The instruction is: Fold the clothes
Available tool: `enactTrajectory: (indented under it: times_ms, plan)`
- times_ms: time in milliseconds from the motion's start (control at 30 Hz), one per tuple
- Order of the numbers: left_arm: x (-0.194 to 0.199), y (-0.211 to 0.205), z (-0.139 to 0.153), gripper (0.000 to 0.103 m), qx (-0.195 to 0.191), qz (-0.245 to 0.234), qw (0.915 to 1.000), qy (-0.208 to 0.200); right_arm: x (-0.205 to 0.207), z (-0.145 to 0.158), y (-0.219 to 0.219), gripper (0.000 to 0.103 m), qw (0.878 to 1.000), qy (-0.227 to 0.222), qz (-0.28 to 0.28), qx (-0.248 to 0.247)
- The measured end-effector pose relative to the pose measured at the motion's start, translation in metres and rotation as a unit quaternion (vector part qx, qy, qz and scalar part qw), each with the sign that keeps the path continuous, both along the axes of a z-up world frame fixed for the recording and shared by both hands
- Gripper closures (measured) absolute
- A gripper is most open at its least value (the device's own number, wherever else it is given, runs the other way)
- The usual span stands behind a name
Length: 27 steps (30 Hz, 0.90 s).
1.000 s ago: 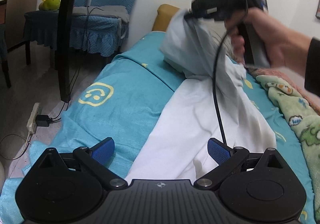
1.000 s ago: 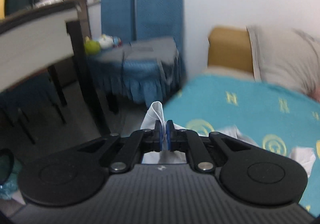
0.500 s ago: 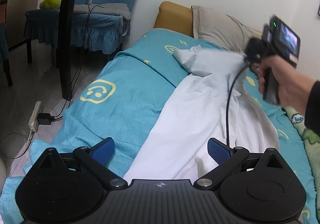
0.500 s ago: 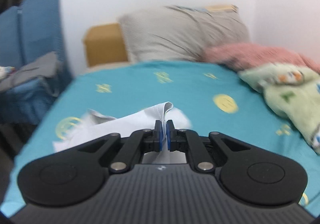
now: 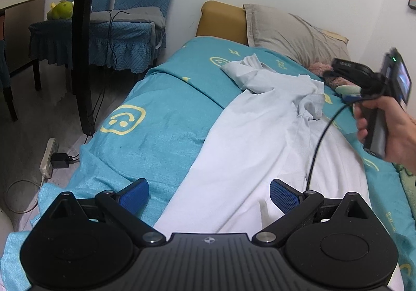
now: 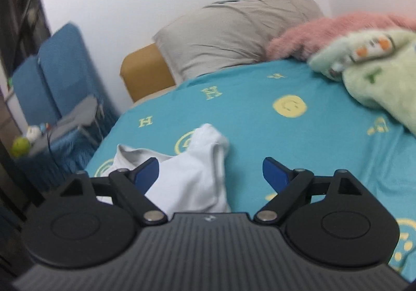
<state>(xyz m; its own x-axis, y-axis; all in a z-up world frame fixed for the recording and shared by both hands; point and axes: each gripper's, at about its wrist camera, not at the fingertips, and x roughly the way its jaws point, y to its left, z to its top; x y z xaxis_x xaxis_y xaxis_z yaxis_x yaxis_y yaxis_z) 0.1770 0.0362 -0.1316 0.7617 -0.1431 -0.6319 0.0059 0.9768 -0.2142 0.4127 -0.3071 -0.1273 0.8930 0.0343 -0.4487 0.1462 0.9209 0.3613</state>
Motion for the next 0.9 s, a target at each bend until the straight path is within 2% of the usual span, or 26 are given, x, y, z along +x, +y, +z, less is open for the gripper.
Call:
enactTrajectory:
  times_ms: [67,133,200,267,367,400,433,467,567,667,767,867,900]
  plan:
    - [0.000,0.000,-0.001,0.003,0.001,0.000,1.0000,0.000,0.000,-0.011,-0.008,0.044,1.000,0.028,-0.006,0.009]
    - [0.000,-0.001,-0.001,0.003,0.002,-0.002,1.0000,0.000,0.003,-0.024,-0.014,0.056,0.998,0.069,-0.002,0.011]
    - [0.001,-0.002,-0.002,0.003,0.004,-0.004,1.0000,0.001,0.007,-0.037,-0.009,0.057,0.994,0.107,0.036,-0.002]
    - [0.001,-0.003,-0.003,0.003,0.005,-0.006,1.0000,0.002,0.007,-0.040,0.001,0.058,0.992,0.105,0.064,-0.025]
    - [0.001,-0.004,-0.004,0.003,0.006,-0.009,0.9999,0.003,0.011,-0.040,0.010,0.058,0.989,0.100,0.109,0.003]
    - [0.001,-0.005,-0.004,0.003,0.008,-0.010,0.9999,0.003,0.013,-0.039,0.017,0.059,0.988,0.102,0.114,-0.016]
    - [0.001,-0.005,-0.005,0.003,0.009,-0.010,0.9999,0.002,0.016,-0.037,0.024,0.082,0.987,0.105,0.117,-0.036]
    - [0.000,-0.005,-0.005,0.003,0.011,-0.011,0.9999,0.001,0.017,-0.036,0.029,0.095,0.986,0.109,0.111,-0.051]
    - [0.000,-0.006,-0.004,0.003,0.012,-0.011,0.9999,-0.001,0.007,-0.027,0.030,0.096,0.992,0.077,0.079,-0.062]
    - [0.000,-0.004,-0.003,0.003,0.010,-0.010,0.9999,-0.003,-0.005,-0.027,0.022,0.097,0.996,0.064,0.029,-0.062]
    - [0.000,-0.002,-0.003,0.003,0.010,-0.011,0.9999,-0.003,-0.016,-0.036,0.007,0.097,0.996,0.069,-0.021,-0.055]
    - [0.000,-0.003,-0.004,0.003,0.014,-0.012,0.9998,-0.003,-0.024,-0.041,-0.003,0.096,0.997,0.065,-0.025,-0.035]
    - [0.000,-0.004,-0.004,0.003,0.017,-0.015,0.9997,-0.003,-0.029,-0.037,-0.002,0.095,0.997,0.061,-0.030,-0.043]
